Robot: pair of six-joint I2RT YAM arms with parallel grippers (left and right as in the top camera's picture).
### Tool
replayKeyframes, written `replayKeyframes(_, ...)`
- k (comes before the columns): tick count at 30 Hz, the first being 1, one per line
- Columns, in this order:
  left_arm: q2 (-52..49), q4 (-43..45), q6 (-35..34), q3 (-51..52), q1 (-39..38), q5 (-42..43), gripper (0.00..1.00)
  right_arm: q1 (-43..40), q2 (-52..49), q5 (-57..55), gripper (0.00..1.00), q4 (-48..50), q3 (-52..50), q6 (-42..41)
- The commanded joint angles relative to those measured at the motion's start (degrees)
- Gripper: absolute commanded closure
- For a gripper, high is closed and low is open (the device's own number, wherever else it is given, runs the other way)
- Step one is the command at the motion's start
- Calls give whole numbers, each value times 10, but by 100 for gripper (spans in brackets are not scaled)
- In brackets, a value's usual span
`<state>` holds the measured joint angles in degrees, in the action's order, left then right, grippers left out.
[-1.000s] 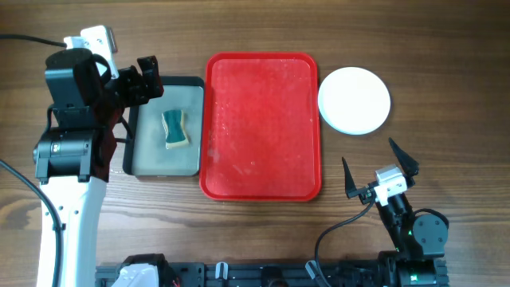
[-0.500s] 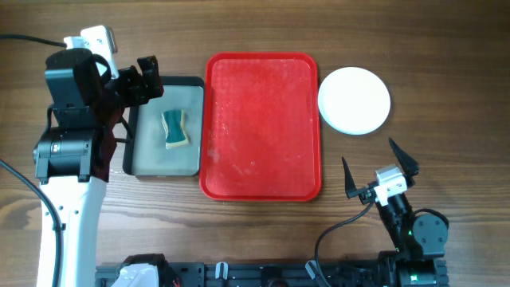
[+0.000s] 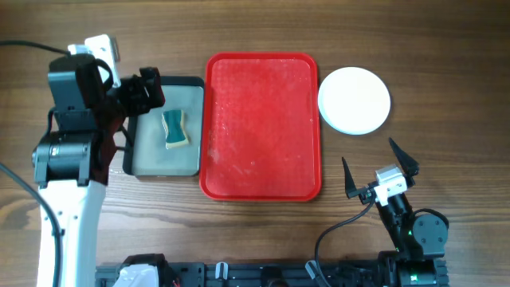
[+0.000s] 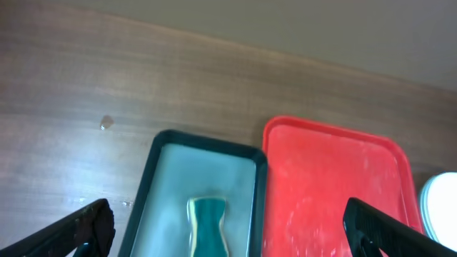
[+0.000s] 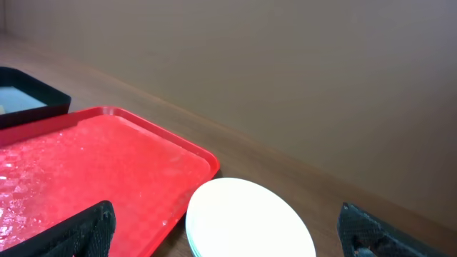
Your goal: Clean dirty plates on tray and stack at the side
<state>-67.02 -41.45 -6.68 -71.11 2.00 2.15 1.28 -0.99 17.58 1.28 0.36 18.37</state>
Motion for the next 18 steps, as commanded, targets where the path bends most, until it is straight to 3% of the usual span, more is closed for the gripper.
replayKeyframes(1, 80, -5, 3, 10, 0, -33, 0, -3, 8, 9, 0, 2, -1, 11)
replayKeyframes(7, 210, -37, 2, 53, 0, -13, 0, -3, 8, 9, 0, 2, -1, 11)
replayKeyframes(18, 508, -30, -2, 258, 0, -9, 0, -3, 8, 9, 0, 2, -1, 11)
